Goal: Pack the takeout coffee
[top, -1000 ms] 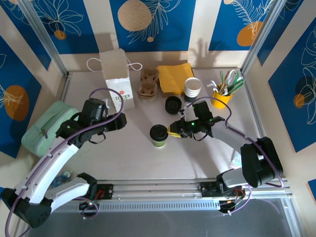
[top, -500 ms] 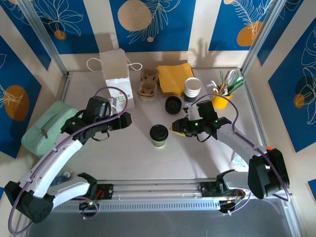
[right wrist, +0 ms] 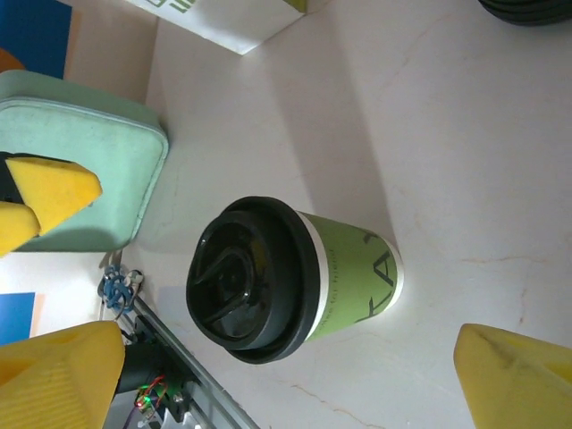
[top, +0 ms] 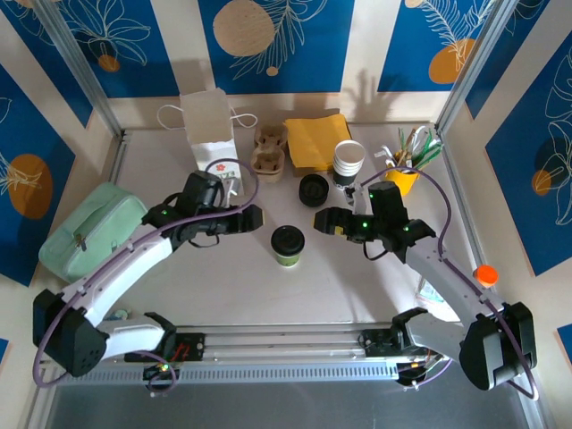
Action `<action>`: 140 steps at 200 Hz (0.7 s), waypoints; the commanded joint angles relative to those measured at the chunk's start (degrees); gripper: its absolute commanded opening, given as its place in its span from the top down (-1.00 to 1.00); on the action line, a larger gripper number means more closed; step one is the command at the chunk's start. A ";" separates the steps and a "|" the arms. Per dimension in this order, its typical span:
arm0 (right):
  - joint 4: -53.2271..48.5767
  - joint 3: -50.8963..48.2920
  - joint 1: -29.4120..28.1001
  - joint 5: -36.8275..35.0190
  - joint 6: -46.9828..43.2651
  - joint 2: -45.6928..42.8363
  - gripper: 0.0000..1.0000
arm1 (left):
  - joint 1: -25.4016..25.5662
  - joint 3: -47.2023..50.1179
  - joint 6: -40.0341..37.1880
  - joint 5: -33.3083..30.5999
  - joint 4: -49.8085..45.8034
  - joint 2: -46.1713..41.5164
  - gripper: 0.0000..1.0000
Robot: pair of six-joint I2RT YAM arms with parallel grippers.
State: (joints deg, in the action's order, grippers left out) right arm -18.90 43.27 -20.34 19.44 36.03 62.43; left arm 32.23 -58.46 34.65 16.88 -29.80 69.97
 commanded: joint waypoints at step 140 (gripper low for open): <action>0.99 2.44 -6.22 2.43 4.13 11.05 -0.81 | 2.88 6.16 -0.38 7.17 12.12 8.36 -0.52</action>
State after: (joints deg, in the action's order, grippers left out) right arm -19.18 43.68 -25.96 19.94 38.94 72.69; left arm 34.63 -52.73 34.65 22.17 -19.46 77.08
